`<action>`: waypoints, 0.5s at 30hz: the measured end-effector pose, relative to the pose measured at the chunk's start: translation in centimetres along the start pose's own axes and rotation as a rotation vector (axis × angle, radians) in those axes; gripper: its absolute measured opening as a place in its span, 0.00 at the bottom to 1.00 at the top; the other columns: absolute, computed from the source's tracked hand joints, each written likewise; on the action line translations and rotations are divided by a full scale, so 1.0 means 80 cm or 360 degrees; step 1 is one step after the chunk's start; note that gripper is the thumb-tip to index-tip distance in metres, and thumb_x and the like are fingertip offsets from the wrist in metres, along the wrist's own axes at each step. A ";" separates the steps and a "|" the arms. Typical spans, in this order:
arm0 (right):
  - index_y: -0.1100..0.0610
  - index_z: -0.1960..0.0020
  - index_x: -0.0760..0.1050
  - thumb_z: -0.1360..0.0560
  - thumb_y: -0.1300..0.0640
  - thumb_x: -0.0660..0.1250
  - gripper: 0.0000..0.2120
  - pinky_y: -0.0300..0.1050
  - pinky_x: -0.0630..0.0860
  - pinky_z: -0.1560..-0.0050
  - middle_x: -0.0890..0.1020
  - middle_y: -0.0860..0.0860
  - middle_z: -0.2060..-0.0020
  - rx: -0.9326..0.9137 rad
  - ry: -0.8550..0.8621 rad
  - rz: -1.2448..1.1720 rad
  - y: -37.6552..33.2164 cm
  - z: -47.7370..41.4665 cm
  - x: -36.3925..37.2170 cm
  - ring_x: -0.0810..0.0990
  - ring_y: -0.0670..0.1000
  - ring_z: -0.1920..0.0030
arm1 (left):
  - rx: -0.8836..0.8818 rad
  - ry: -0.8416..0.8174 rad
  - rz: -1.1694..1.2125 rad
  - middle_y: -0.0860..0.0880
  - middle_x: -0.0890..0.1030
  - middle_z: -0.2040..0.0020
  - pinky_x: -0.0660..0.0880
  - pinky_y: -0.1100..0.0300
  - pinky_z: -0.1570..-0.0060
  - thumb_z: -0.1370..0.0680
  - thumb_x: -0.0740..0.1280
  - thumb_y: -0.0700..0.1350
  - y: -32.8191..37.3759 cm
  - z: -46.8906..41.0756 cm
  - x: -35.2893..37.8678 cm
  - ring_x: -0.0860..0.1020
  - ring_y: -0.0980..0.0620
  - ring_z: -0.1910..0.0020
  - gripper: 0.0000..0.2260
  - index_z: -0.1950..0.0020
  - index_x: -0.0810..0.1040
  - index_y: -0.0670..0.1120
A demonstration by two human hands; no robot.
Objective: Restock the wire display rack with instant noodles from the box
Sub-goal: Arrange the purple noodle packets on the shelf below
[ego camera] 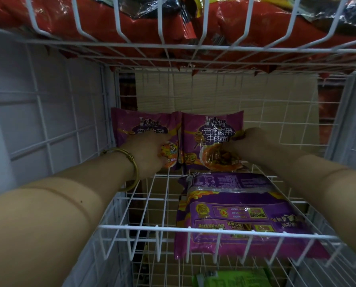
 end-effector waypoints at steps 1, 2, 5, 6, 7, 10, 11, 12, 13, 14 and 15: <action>0.60 0.57 0.79 0.29 0.49 0.76 0.15 0.50 0.79 0.52 0.82 0.56 0.59 0.0012 0.0037 0.0008 0.002 -0.002 -0.003 0.81 0.55 0.55 | 0.0005 0.0016 -0.0005 0.47 0.75 0.34 0.62 0.69 0.49 0.21 0.65 0.44 0.001 0.000 -0.001 0.74 0.48 0.38 0.29 0.21 0.60 0.51; 0.62 0.55 0.79 0.29 0.45 0.75 0.19 0.52 0.80 0.49 0.83 0.58 0.57 0.0006 0.0074 0.0033 0.002 -0.005 -0.005 0.82 0.57 0.54 | 0.0015 0.0039 -0.0003 0.47 0.78 0.39 0.64 0.69 0.51 0.21 0.65 0.43 0.001 -0.001 -0.002 0.75 0.49 0.42 0.29 0.21 0.60 0.51; 0.65 0.43 0.75 0.30 0.41 0.75 0.31 0.54 0.78 0.46 0.81 0.59 0.48 -0.0038 0.0195 0.0103 -0.001 -0.007 -0.015 0.80 0.60 0.47 | 0.0031 0.0168 0.0018 0.46 0.78 0.47 0.65 0.65 0.58 0.21 0.65 0.43 0.001 -0.001 -0.006 0.75 0.50 0.50 0.27 0.23 0.63 0.52; 0.65 0.37 0.71 0.30 0.41 0.75 0.35 0.53 0.77 0.45 0.79 0.59 0.45 -0.0046 0.0224 0.0098 -0.001 -0.007 -0.018 0.78 0.61 0.43 | 0.0017 0.0211 0.0007 0.46 0.76 0.45 0.64 0.64 0.57 0.21 0.65 0.43 0.001 -0.001 -0.007 0.74 0.49 0.48 0.26 0.23 0.64 0.52; 0.65 0.34 0.69 0.30 0.41 0.75 0.37 0.52 0.76 0.45 0.77 0.59 0.44 -0.0050 0.0250 0.0096 -0.001 -0.007 -0.020 0.77 0.61 0.42 | 0.0002 0.0237 -0.0015 0.45 0.75 0.43 0.62 0.64 0.56 0.20 0.64 0.44 -0.001 -0.002 -0.008 0.73 0.48 0.45 0.24 0.24 0.65 0.51; 0.64 0.39 0.71 0.30 0.40 0.74 0.33 0.45 0.72 0.58 0.78 0.60 0.50 -0.0067 0.0264 0.0136 0.000 -0.010 -0.021 0.78 0.60 0.47 | -0.0047 0.0163 -0.0078 0.43 0.71 0.34 0.63 0.64 0.51 0.20 0.64 0.46 -0.004 -0.004 -0.004 0.71 0.46 0.38 0.27 0.22 0.60 0.48; 0.64 0.45 0.73 0.30 0.40 0.74 0.30 0.44 0.69 0.64 0.78 0.59 0.54 -0.0080 0.0248 0.0162 0.001 -0.011 -0.019 0.79 0.60 0.51 | -0.0080 0.0067 -0.0085 0.42 0.67 0.30 0.65 0.64 0.45 0.20 0.64 0.48 -0.005 -0.005 0.000 0.69 0.45 0.34 0.32 0.20 0.54 0.48; 0.64 0.50 0.75 0.31 0.40 0.74 0.28 0.43 0.67 0.67 0.79 0.58 0.58 -0.0082 0.0227 0.0172 0.004 -0.013 -0.017 0.80 0.60 0.54 | -0.0124 -0.0049 -0.0078 0.42 0.62 0.25 0.65 0.62 0.38 0.20 0.65 0.50 -0.006 -0.004 0.006 0.66 0.44 0.29 0.36 0.19 0.47 0.48; 0.64 0.55 0.76 0.31 0.40 0.74 0.26 0.43 0.68 0.66 0.80 0.58 0.61 -0.0083 0.0202 0.0171 0.006 -0.014 -0.014 0.81 0.60 0.55 | -0.0174 -0.0152 -0.0064 0.42 0.55 0.22 0.63 0.61 0.33 0.21 0.66 0.52 -0.006 -0.003 0.012 0.62 0.43 0.26 0.40 0.19 0.42 0.49; 0.63 0.58 0.76 0.32 0.40 0.75 0.25 0.44 0.71 0.64 0.80 0.58 0.62 -0.0083 0.0178 0.0161 0.008 -0.015 -0.012 0.82 0.61 0.55 | -0.0209 -0.0219 -0.0046 0.43 0.50 0.21 0.61 0.60 0.30 0.22 0.67 0.53 -0.007 -0.003 0.017 0.59 0.43 0.24 0.43 0.20 0.38 0.49; 0.62 0.60 0.76 0.32 0.40 0.75 0.24 0.47 0.74 0.61 0.81 0.58 0.62 -0.0092 0.0160 0.0157 0.009 -0.016 -0.010 0.82 0.60 0.55 | -0.0225 -0.0244 -0.0035 0.43 0.48 0.21 0.60 0.59 0.29 0.22 0.68 0.53 -0.006 -0.003 0.019 0.57 0.43 0.23 0.44 0.20 0.37 0.49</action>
Point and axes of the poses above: each hand's wrist, its own z-axis away from the middle knuckle, its own x-axis out of the palm, y = z × x, the point moved 5 cm from there along -z, towards the middle knuckle
